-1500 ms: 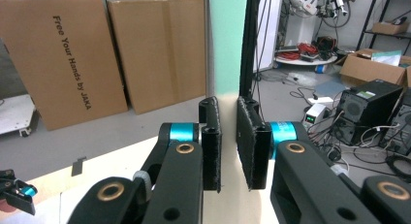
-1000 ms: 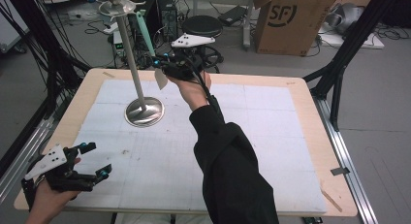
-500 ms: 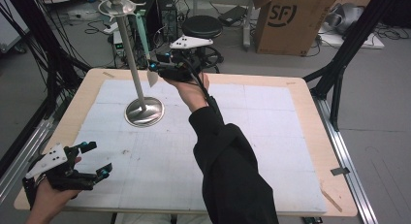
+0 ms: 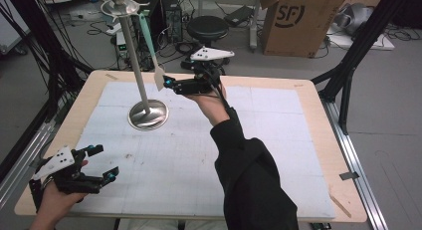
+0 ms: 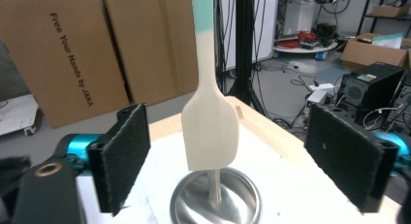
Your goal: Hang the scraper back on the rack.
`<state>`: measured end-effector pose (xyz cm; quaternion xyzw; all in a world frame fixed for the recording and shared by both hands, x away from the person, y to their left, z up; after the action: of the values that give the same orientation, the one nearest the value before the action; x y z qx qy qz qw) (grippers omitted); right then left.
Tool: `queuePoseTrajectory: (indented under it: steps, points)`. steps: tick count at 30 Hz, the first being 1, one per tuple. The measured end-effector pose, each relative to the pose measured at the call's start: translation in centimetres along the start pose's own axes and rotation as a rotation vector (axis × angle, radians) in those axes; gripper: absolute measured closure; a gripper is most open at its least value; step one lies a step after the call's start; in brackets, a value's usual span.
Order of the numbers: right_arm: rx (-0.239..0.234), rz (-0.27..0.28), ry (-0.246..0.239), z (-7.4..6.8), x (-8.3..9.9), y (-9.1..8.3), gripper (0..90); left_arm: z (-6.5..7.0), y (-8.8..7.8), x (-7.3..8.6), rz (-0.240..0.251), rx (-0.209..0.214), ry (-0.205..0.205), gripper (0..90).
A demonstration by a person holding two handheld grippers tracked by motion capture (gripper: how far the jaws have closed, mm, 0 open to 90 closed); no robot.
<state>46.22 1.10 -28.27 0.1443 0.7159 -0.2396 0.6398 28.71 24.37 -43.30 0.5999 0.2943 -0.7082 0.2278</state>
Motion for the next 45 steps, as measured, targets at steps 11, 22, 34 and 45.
queuePoseTrajectory:
  steps: [11,22,34,45]
  points:
    - [-0.038,-0.065,0.011,0.3,4.0,-5.4,1.4,0.4,1.7,-0.4,0.019,0.038,-0.011,2.1]
    - [-0.033,-0.051,0.005,0.9,8.1,-10.0,0.1,0.7,3.8,-0.6,0.027,0.071,-0.010,2.1]
    - [0.045,-0.066,-0.026,0.5,13.6,-16.1,0.2,0.3,4.6,-0.5,0.021,0.065,-0.014,2.1]
    - [0.126,-0.045,0.023,1.8,18.2,-22.0,0.2,0.2,4.9,-0.4,0.020,0.069,-0.034,2.1]
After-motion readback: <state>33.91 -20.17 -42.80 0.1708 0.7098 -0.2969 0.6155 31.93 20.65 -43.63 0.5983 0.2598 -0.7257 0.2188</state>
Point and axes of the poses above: each handheld gripper's, and its own axes: y roughly forward along the jaws, x roughly out of its underside, z roughly to its right, the point moved 8 cm from there along y, roughly forward along the jaws, and after that the axes turned 4 degrees about z, right-handed, at the moved point
